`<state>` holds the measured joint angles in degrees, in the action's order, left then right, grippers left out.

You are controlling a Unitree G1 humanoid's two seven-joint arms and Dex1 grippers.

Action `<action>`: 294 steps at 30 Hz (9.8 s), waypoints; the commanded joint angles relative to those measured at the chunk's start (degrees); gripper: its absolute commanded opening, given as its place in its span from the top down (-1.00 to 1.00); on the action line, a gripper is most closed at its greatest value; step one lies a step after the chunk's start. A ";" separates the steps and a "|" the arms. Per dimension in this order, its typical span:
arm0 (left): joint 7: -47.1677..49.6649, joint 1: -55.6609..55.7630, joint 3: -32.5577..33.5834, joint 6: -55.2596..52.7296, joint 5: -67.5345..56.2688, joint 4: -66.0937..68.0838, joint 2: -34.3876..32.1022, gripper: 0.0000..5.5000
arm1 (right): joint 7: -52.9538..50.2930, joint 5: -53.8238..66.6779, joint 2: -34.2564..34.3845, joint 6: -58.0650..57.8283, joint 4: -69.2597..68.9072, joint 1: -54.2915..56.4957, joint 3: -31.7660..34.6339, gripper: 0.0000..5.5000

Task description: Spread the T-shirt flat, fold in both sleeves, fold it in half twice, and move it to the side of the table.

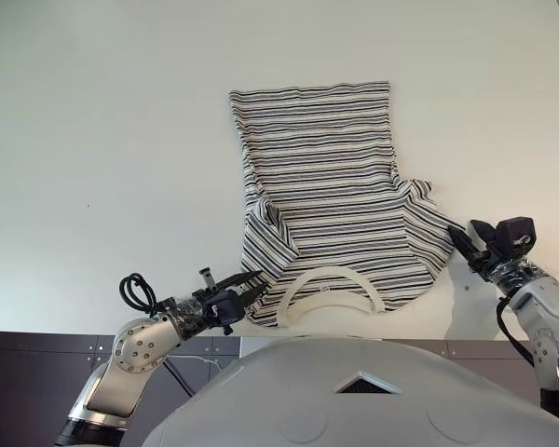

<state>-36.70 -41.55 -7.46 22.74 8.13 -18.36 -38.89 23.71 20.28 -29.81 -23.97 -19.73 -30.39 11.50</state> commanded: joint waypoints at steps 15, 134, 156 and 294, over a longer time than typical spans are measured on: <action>1.21 1.13 1.91 -2.40 -1.92 -2.81 0.08 0.58 | 2.61 0.33 1.26 -3.68 -2.91 -3.04 -1.09 0.92; 15.08 13.57 -4.23 35.36 34.22 23.76 -16.62 0.96 | 3.94 -51.88 -16.37 60.77 5.35 -13.46 3.33 0.27; 19.59 14.25 -4.29 35.07 35.25 24.98 -21.74 0.96 | 4.10 -64.05 -18.59 65.50 -1.86 -9.73 -10.67 -0.04; 16.85 30.31 9.75 -3.86 7.21 3.71 4.03 0.41 | 49.84 -29.25 -25.11 27.29 -7.41 46.63 -60.48 -0.03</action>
<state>-17.89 -11.06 2.85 18.50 13.69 -12.33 -32.65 70.25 -11.49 -59.73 7.99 -20.09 21.21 -44.69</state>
